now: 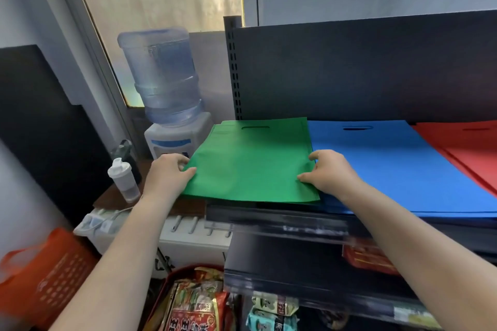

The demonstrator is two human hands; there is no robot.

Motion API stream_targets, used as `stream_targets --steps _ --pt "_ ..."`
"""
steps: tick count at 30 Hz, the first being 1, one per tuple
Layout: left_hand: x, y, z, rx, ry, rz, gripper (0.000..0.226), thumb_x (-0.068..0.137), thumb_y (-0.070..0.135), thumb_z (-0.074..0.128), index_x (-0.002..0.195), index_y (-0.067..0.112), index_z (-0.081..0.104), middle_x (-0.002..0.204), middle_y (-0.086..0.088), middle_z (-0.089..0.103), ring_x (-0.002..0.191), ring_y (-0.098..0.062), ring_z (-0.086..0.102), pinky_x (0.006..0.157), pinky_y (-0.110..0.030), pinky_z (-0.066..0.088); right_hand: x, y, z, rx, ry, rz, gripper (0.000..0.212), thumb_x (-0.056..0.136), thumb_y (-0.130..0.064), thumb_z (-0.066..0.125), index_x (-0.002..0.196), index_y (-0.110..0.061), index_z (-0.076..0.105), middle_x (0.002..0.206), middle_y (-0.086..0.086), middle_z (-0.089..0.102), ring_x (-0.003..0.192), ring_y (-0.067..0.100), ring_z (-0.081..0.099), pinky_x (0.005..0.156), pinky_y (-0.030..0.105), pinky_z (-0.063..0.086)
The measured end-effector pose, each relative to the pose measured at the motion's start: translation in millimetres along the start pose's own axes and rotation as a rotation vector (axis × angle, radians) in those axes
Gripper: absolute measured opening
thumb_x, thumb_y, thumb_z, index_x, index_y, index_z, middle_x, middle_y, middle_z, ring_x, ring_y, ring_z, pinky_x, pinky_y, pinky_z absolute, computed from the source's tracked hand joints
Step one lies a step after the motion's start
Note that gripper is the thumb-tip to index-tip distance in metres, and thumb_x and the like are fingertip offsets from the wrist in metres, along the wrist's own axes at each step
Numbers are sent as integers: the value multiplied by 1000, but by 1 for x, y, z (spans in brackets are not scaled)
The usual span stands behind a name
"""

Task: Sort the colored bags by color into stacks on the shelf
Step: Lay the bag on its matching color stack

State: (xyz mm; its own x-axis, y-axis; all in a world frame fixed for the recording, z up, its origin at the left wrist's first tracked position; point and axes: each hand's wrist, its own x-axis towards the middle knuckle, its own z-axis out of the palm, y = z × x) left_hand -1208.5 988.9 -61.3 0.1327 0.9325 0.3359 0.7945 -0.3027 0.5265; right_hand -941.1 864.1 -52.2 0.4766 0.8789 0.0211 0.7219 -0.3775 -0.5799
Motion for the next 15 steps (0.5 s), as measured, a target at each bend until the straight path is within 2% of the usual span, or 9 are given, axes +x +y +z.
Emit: stream_targets --steps 2,7,11,15 --pt "3 1 3 22 -38 -2 33 84 23 70 112 7 69 102 -13 68 95 -25 60 78 -30 41 1 -4 2 -80 27 3 47 84 -23 69 123 -1 54 123 12 58 113 28 55 89 37 48" --pt "9 4 7 51 -77 19 33 86 25 69 114 9 67 106 -9 67 98 -23 59 80 -31 43 0 -7 5 -226 47 22 36 85 -12 61 119 0 56 121 14 59 114 30 55 92 46 50" --pt "8 11 10 125 -121 9 33 88 29 66 117 14 64 113 -6 64 103 -24 58 84 -36 47 -2 -3 3 -264 38 5 33 86 -9 57 119 -1 55 120 14 59 111 30 56 90 45 52" --pt "1 31 12 356 -101 59 39 91 38 57 124 17 56 120 -5 56 109 -24 53 76 -36 44 -5 4 -9 -305 58 -30 31 88 -14 52 118 -6 54 118 9 57 108 28 56 83 38 51"
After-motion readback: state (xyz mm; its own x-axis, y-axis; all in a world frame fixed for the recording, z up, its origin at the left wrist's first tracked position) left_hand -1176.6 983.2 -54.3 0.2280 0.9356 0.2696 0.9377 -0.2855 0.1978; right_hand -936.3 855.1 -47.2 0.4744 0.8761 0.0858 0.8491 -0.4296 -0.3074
